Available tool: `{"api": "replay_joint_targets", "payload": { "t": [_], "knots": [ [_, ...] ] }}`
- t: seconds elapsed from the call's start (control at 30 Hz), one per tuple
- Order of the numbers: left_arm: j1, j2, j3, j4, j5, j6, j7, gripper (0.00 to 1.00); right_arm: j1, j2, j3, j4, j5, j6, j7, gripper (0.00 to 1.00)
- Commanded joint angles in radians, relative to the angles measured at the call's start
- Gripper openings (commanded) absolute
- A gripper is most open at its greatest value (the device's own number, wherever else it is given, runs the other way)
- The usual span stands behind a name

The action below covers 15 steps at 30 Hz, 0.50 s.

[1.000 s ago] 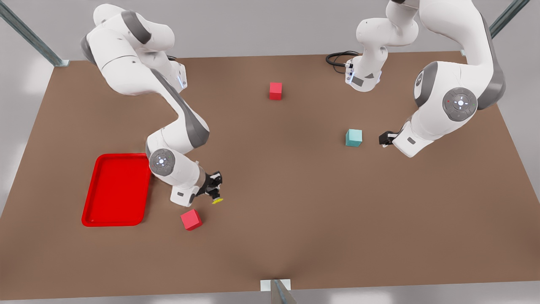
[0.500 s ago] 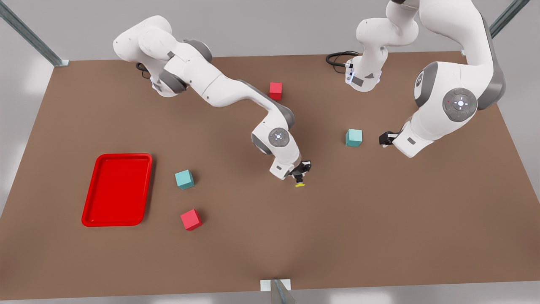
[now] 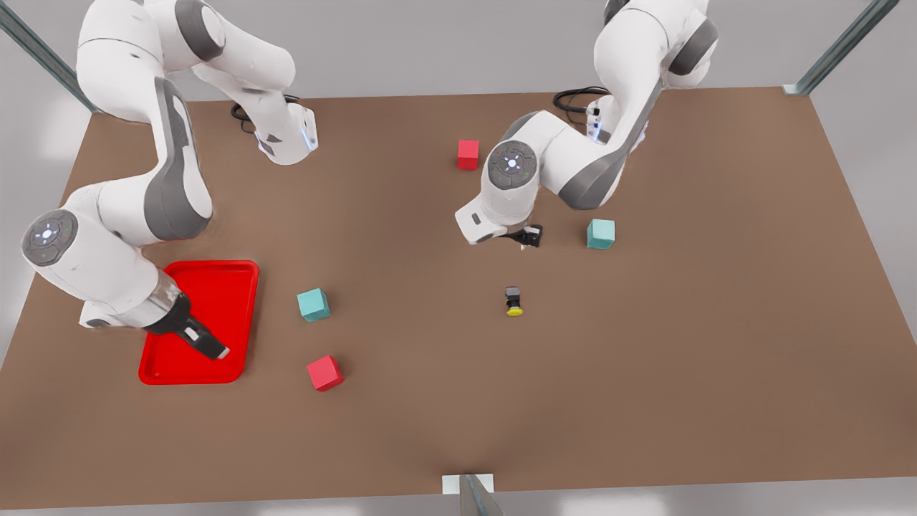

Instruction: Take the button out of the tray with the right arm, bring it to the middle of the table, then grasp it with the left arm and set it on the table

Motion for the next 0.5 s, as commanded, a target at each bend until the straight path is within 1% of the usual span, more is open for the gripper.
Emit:
{"api": "replay_joint_targets", "payload": {
  "t": [0.0, 0.03, 0.07, 0.13, 0.23, 0.3, 0.33, 0.37, 0.43, 0.47],
  "knots": [
    [-0.008, 0.047, 0.002, -0.005, 0.093, 0.071, -0.689, 1.00, 0.042, -0.155, -0.059, -0.164, -0.019, -0.207, -0.677, 1.00],
    [0.002, 0.079, 0.002, -0.006, 0.108, 0.084, -0.692, 1.00, 0.160, -0.179, -0.202, -0.161, 0.042, -0.226, -0.718, 1.00],
    [0.041, 0.080, 0.002, -0.023, 0.108, 0.108, -0.692, 1.00, 0.151, -0.178, -0.205, -0.151, 0.076, -0.229, -0.751, 1.00],
    [0.056, 0.093, 0.002, -0.048, 0.139, 0.114, -0.704, 1.00, 0.163, -0.169, -0.205, -0.130, 0.073, -0.233, -0.752, 1.00],
    [0.072, 0.129, 0.002, -0.046, 0.133, 0.249, -0.758, 1.00, 0.122, -0.120, -0.202, -0.036, 0.084, -0.270, -0.754, 1.00],
    [0.072, 0.143, 0.002, -0.037, 0.127, 0.262, -0.756, 1.00, 0.120, -0.081, -0.202, 0.040, 0.078, -0.319, -0.749, 1.00],
    [0.073, 0.151, 0.002, -0.037, 0.130, 0.282, -0.753, 1.00, 0.125, -0.081, -0.202, 0.040, 0.075, -0.309, -0.748, 1.00],
    [0.073, 0.163, 0.002, -0.042, 0.138, 0.313, -0.735, 1.00, 0.122, -0.063, -0.200, 0.042, 0.023, -0.304, -0.754, 1.00],
    [0.075, 0.174, 0.000, -0.049, 0.136, 0.344, -0.625, 0.99, 0.125, -0.064, -0.198, 0.060, 0.015, -0.313, -0.751, 1.00],
    [0.075, 0.177, -0.001, -0.080, 0.135, 0.391, -0.595, 1.00, 0.116, -0.064, -0.200, 0.063, 0.016, -0.316, -0.749, 1.00]
  ]
}}
